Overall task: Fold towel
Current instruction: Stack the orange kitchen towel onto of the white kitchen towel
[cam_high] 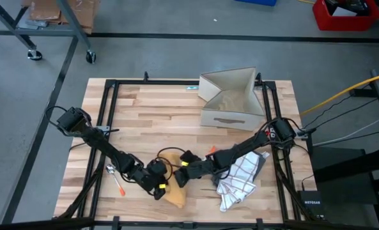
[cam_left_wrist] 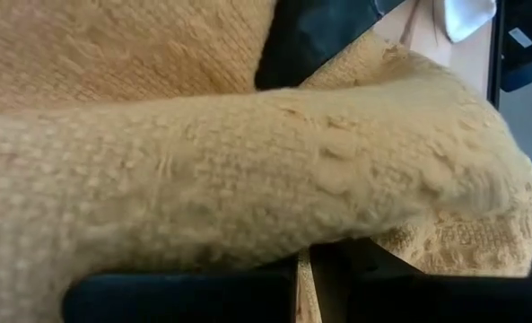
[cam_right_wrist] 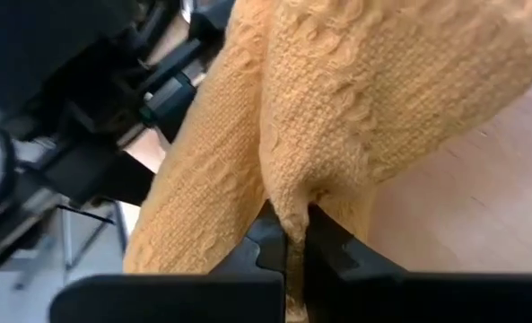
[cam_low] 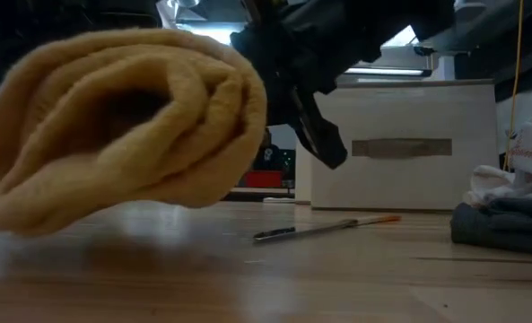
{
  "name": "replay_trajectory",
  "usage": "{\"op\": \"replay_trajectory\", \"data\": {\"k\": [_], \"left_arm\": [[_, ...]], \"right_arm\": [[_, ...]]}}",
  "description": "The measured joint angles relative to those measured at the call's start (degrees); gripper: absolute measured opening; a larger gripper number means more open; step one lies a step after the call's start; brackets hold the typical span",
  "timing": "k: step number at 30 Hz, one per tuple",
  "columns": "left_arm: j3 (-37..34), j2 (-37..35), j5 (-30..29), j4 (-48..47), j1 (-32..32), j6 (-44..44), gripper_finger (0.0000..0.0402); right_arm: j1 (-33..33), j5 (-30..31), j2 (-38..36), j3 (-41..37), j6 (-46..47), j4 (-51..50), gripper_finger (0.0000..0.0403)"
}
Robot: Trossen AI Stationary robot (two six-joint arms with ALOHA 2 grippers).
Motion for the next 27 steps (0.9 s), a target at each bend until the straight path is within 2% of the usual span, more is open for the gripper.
{"op": "replay_trajectory", "data": {"k": [6,15,21,27], "left_arm": [[0.04,-0.06,0.71,-0.02,-0.4,0.9,0.0003],[0.32,-0.13,0.7,0.37,-0.65,3.78,0.0002],[3.44,-0.13,0.75,0.41,2.19,11.78,0.0002],[6.72,-0.15,1.07,0.41,5.86,21.55,0.0001]], "right_arm": [[-0.02,-2.37,-0.11,5.55,-0.18,-14.64,0.0011],[0.02,-4.21,-0.11,19.12,-0.19,-48.9,0.0011],[0.45,-4.24,-0.22,26.18,1.73,-65.74,0.0011],[3.84,-4.19,-0.22,27.95,11.92,-77.17,0.0011]]}}
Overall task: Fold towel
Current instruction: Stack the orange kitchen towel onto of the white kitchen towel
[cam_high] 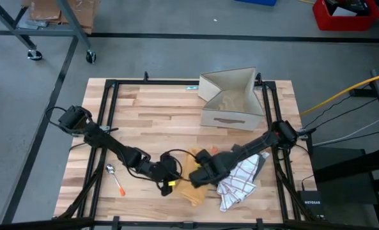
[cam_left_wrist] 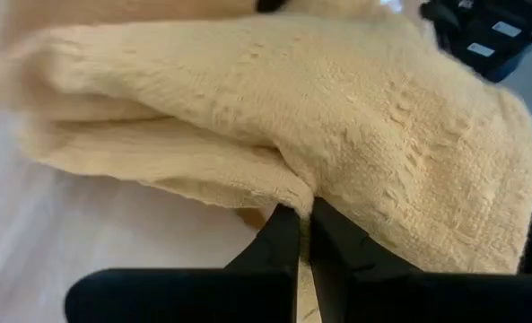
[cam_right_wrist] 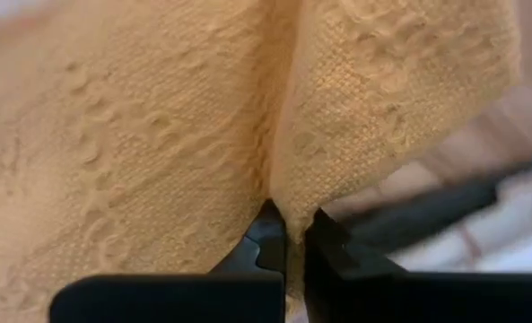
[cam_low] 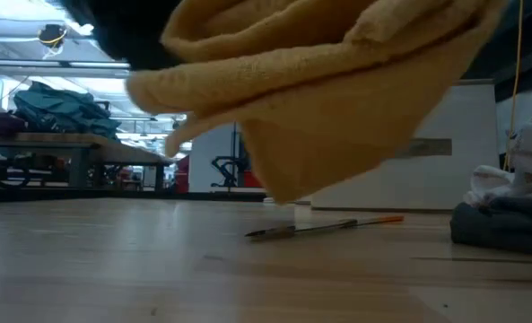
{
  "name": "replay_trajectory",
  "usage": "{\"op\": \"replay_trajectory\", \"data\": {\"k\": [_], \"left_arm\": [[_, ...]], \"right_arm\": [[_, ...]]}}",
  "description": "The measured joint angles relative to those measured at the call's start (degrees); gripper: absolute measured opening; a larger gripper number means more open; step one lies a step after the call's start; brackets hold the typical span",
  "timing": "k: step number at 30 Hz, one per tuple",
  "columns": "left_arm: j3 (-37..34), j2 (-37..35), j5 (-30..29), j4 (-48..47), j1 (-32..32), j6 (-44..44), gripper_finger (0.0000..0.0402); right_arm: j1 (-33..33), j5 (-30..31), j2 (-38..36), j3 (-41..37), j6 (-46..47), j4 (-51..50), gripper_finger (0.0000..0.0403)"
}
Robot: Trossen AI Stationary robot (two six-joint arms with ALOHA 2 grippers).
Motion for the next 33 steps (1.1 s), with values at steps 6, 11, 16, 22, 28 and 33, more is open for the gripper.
{"op": "replay_trajectory", "data": {"k": [6,11,16,22,28,33], "left_arm": [[1.71,0.68,3.34,0.11,3.94,5.8,0.0001],[6.23,5.28,7.34,0.59,6.08,9.89,0.0],[12.9,10.97,8.76,2.21,7.27,14.9,0.0],[20.38,14.71,11.58,2.15,9.31,20.36,0.0],[23.97,16.54,13.67,2.66,11.28,22.2,0.0],[24.95,18.98,15.7,2.46,11.95,22.06,0.0]], "right_arm": [[5.01,2.4,-1.07,0.03,13.37,-4.65,0.0011],[8.87,6.48,-3.48,0.09,25.24,-11.04,0.0011],[12.63,7.67,-4.9,0.1,35.43,-18.34,0.0011],[17.67,7.37,-4.9,0.09,46.66,-22.37,0.0011],[21.89,3.12,-4.87,0.08,51.19,-22.97,0.0011],[22.84,1.4,-4.87,-2.92,51.21,-22.84,0.0011]]}}
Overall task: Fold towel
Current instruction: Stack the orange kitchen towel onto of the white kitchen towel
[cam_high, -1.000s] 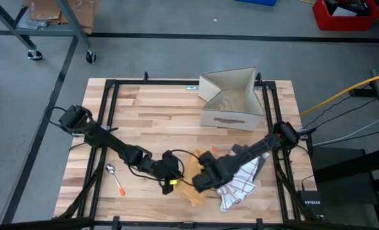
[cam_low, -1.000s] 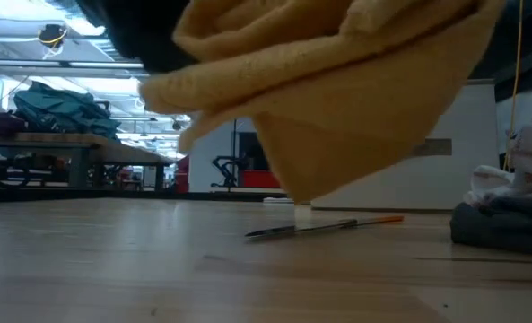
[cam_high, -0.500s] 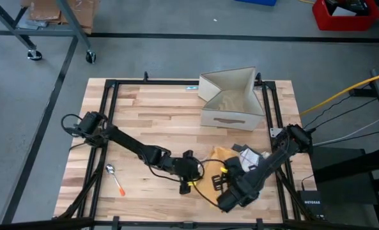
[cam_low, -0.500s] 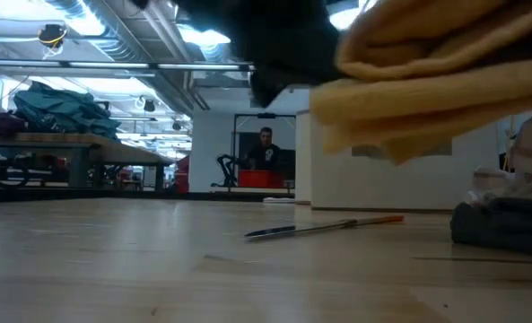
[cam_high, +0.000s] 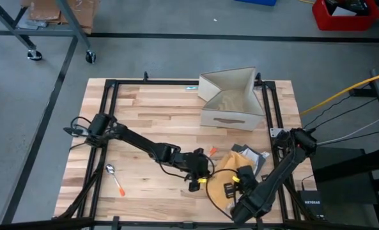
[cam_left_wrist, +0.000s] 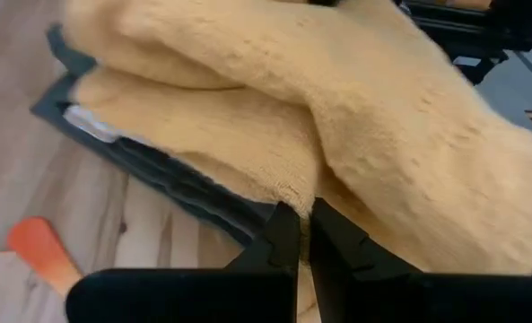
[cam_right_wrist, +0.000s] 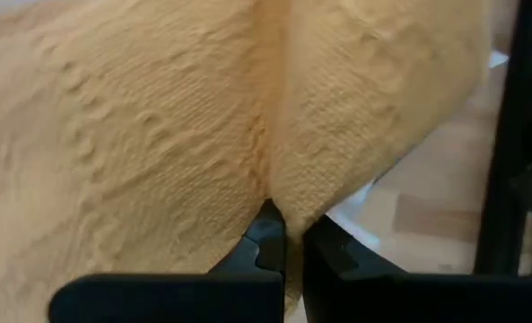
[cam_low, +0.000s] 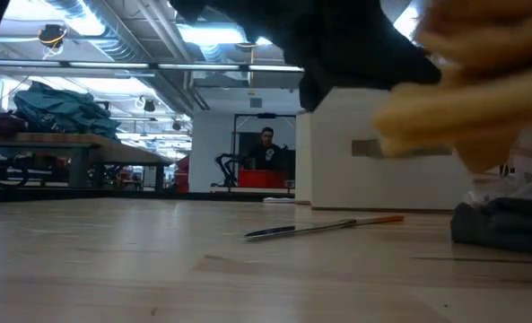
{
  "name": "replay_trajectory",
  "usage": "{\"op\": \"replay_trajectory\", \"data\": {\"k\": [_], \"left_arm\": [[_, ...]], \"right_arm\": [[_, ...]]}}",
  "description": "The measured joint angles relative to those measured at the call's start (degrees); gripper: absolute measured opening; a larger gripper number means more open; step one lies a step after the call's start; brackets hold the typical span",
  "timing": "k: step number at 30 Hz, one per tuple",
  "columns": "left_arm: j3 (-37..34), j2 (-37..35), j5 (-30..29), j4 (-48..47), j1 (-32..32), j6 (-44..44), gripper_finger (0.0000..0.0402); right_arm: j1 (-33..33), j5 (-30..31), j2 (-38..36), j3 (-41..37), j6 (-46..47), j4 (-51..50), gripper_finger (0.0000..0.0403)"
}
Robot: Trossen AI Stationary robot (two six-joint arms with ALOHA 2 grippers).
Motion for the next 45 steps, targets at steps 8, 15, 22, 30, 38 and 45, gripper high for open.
{"op": "replay_trajectory", "data": {"k": [8,15,22,30,38,45], "left_arm": [[2.6,4.66,0.35,0.5,-0.36,-0.33,0.0],[7.17,8.18,0.29,0.72,1.2,0.39,0.0],[10.0,10.63,0.43,0.76,3.52,0.2,0.0],[9.93,13.81,0.78,1.56,3.51,0.47,0.0025],[9.89,14.86,-0.02,2.23,3.43,1.16,0.0089],[9.87,14.82,-0.18,3.63,3.56,-1.64,0.0146]], "right_arm": [[1.11,-1.04,-2.62,-7.45,-0.47,0.01,0.0011],[3.08,-3.03,-8.11,-14.68,0.22,-0.02,0.0011],[3.1,-3.5,-8.41,-20.52,0.15,2.51,0.0011],[3.1,-2.83,-8.39,-27.07,-0.12,11.53,0.0042],[2.99,-3.43,-8.39,-28.69,-1.77,13.79,0.0089],[2.99,-5.12,-8.39,-28.69,-1.79,14.62,0.0152]]}}
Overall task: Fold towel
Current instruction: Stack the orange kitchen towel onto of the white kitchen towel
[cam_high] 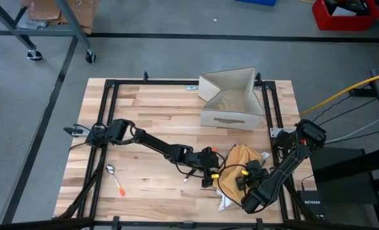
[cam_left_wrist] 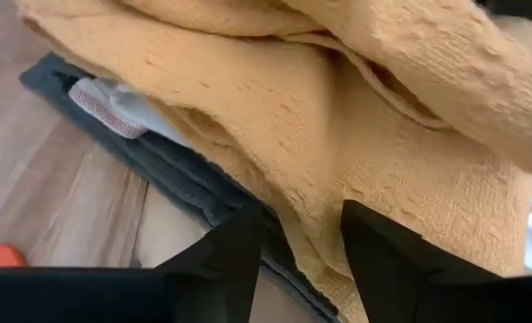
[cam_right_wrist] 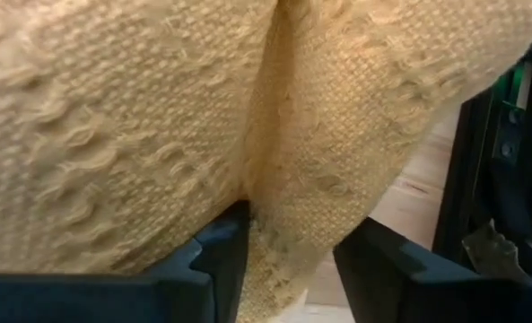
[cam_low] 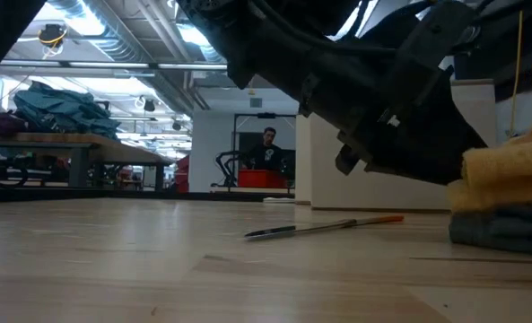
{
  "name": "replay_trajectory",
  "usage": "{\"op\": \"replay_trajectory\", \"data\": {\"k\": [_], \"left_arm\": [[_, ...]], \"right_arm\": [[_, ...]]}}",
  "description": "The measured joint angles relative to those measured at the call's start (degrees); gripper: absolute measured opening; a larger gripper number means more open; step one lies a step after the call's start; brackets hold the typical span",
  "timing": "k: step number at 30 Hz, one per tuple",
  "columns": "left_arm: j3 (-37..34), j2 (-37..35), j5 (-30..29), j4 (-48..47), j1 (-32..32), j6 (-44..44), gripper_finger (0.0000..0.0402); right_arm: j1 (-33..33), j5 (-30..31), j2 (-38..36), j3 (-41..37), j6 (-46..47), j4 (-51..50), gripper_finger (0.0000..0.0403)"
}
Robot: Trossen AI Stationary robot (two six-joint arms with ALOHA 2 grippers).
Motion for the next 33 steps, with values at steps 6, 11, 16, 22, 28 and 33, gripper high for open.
{"op": "replay_trajectory", "data": {"k": [6,11,16,22,28,33], "left_arm": [[-0.04,-1.85,0.04,-0.8,0.35,-1.51,0.0154],[-0.02,-6.26,0.02,-0.87,0.37,1.85,0.0154],[0.02,-10.35,0.15,-0.5,0.08,4.51,0.0154],[0.02,-10.13,0.0,0.19,-1.83,7.13,0.0154],[0.0,-7.21,0.02,4.71,-3.53,7.73,0.0154],[0.0,-3.41,-0.02,14.58,-4.33,7.88,0.0154]], "right_arm": [[-0.04,-2.89,0.09,1.43,0.22,-1.56,0.0176],[-0.04,-3.01,0.09,4.47,0.17,-6.13,0.0177],[-0.04,-2.11,0.09,6.36,0.17,-8.13,0.0177],[0.01,-0.21,0.09,7.58,0.04,-8.98,0.0177],[-0.04,5.44,0.09,9.92,0.05,-13.07,0.0177],[-0.04,6.7,0.09,10.08,0.07,-14.55,0.0177]]}}
